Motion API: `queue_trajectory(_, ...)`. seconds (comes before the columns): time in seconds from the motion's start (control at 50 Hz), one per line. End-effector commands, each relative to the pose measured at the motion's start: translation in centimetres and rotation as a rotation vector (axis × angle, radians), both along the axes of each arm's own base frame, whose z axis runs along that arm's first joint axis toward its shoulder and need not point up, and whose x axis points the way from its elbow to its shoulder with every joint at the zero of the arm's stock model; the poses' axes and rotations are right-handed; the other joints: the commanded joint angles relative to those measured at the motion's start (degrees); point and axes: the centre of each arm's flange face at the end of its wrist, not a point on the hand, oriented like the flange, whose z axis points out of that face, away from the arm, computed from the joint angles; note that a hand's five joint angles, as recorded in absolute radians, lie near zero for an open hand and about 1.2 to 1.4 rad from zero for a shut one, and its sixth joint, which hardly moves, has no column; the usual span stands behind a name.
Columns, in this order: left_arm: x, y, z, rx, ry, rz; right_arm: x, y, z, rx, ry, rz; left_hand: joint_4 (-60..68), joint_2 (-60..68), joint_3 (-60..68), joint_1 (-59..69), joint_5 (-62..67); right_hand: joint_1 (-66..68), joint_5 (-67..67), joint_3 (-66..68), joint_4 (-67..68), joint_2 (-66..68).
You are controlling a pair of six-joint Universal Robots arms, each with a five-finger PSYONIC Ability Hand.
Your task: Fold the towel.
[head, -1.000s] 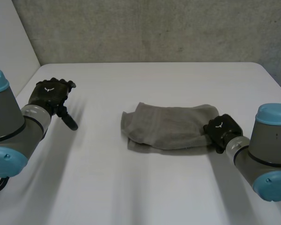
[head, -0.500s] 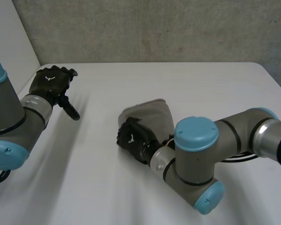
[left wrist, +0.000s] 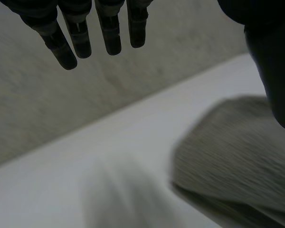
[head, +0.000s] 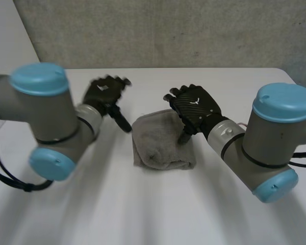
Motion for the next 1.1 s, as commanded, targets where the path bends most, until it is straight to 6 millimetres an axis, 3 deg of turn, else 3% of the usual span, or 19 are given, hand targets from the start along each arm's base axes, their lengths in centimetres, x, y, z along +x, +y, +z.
queue_trajectory(0.02, -2.5, 2.1, -6.2, 0.158, -0.092, -0.039, 0.5, -2.1, -4.2, 0.182, 0.058, -0.031, -1.39, -1.57, -1.28, -1.39, -0.82, -2.96, -3.50, -3.26, -3.97, -3.63)
queue_trajectory(0.14, -3.1, 2.9, -8.9, 0.208, -0.126, -0.054, 0.7, -2.9, -6.6, 0.283, 0.121, -0.060, -1.55, -1.74, -1.45, -1.56, -0.99, -2.96, -3.50, -3.26, -3.97, -3.63)
queue_trajectory(0.24, -2.8, 2.7, -9.6, 0.225, -0.136, -0.045, 0.5, -3.3, -7.2, 0.289, 0.142, -0.099, -1.39, -1.57, -1.28, -1.39, -0.82, -2.96, -3.50, -3.26, -3.97, -3.63)
queue_trajectory(0.36, -2.6, 2.7, -9.3, 0.224, -0.131, -0.039, 0.5, -3.1, -6.8, 0.290, 0.136, -0.096, -1.39, -1.57, -1.28, -1.39, -0.82, -2.96, -3.50, -3.26, -3.97, -3.63)
queue_trajectory(0.42, -2.6, 2.6, -8.3, 0.205, -0.116, -0.038, 0.5, -2.9, -5.5, 0.270, 0.120, -0.091, -1.39, -1.57, -1.28, -1.39, -0.82, -2.96, -3.50, -3.26, -3.97, -3.63)
queue_trajectory(0.46, -2.7, 2.6, -6.1, 0.162, -0.086, -0.038, 0.4, -2.5, -3.4, 0.247, 0.079, -0.093, -1.55, -1.74, -1.45, -1.56, -0.99, -2.96, -3.50, -3.26, -3.97, -3.63)
queue_trajectory(0.48, -2.6, 2.6, -4.8, 0.137, -0.069, -0.039, 0.4, -2.5, -3.4, 0.247, 0.079, -0.093, -1.72, -1.90, -1.62, -1.73, -1.16, -2.96, -3.50, -3.26, -3.97, -3.63)
queue_trajectory(0.5, -2.6, 2.6, -4.8, 0.136, -0.069, -0.039, 0.2, -2.3, -2.1, 0.236, 0.052, -0.098, -1.72, -1.91, -1.62, -1.73, -1.16, -2.96, -3.50, -3.26, -3.97, -3.63)
queue_trajectory(0.52, -2.6, 2.6, -3.4, 0.111, -0.049, -0.038, 0.0, -2.0, -0.7, 0.224, 0.023, -0.102, -2.06, -2.24, -1.95, -2.06, -1.49, -2.96, -3.50, -3.26, -3.97, -3.63)
queue_trajectory(0.54, -2.6, 2.6, -3.4, 0.111, -0.049, -0.038, 0.0, -2.0, -0.7, 0.224, 0.023, -0.102, -2.06, -2.24, -1.95, -2.06, -1.49, -2.96, -3.50, -3.26, -3.97, -3.63)
queue_trajectory(0.58, -2.1, 3.0, -0.3, 0.065, 0.002, -0.030, -0.7, -1.6, 2.5, 0.171, -0.037, -0.123, -2.56, -2.74, -2.46, -2.57, -2.00, -2.96, -3.50, -3.26, -3.97, -3.63)
queue_trajectory(0.6, -2.1, 3.0, -0.2, 0.065, 0.003, -0.030, -0.7, -1.6, 2.5, 0.170, -0.038, -0.123, -2.56, -2.75, -2.46, -2.57, -2.00, -2.96, -3.50, -3.26, -3.97, -3.63)
queue_trajectory(0.64, -1.0, 3.5, 2.6, 0.025, 0.057, -0.013, -1.7, -1.6, 5.3, 0.116, -0.083, -0.157, -3.74, -3.92, -3.63, -3.74, -3.17, -2.96, -3.50, -3.26, -3.97, -3.63)
queue_trajectory(0.7, -0.4, 3.8, 4.0, 0.002, 0.080, -0.005, -2.7, -1.9, 6.8, 0.083, -0.101, -0.197, -3.74, -3.92, -3.64, -3.75, -3.18, -2.96, -3.50, -3.26, -3.97, -3.63)
queue_trajectory(0.74, 0.4, 4.5, 6.6, -0.048, 0.108, 0.002, -4.5, -2.0, 10.0, 0.004, -0.145, -0.286, -3.74, -3.92, -3.64, -3.75, -3.18, -2.96, -3.50, -3.26, -3.97, -3.63)
queue_trajectory(0.76, 0.4, 4.5, 6.6, -0.049, 0.108, 0.002, -4.6, -2.0, 10.0, 0.004, -0.146, -0.287, -3.74, -3.92, -3.64, -3.75, -3.18, -2.96, -3.50, -3.26, -3.97, -3.63)
queue_trajectory(0.8, 1.4, 4.6, 9.0, -0.095, 0.142, 0.020, -6.1, -2.1, 12.1, -0.051, -0.175, -0.368, -3.91, -4.09, -3.80, -3.91, -3.34, -2.96, -3.50, -3.26, -3.97, -3.63)
queue_trajectory(0.96, 4.5, 4.2, 12.6, -0.167, 0.174, 0.143, -8.6, -2.4, 14.9, -0.124, -0.217, -0.496, -3.91, -4.09, -3.80, -3.91, -3.34, -2.96, -3.50, -3.26, -3.97, -3.63)
queue_trajectory(1.1, 5.4, 4.1, 12.6, -0.142, 0.153, 0.184, -9.1, -2.4, 15.4, -0.138, -0.223, -0.515, -3.91, -4.09, -3.80, -3.91, -3.34, -2.96, -3.50, -3.26, -3.97, -3.63)
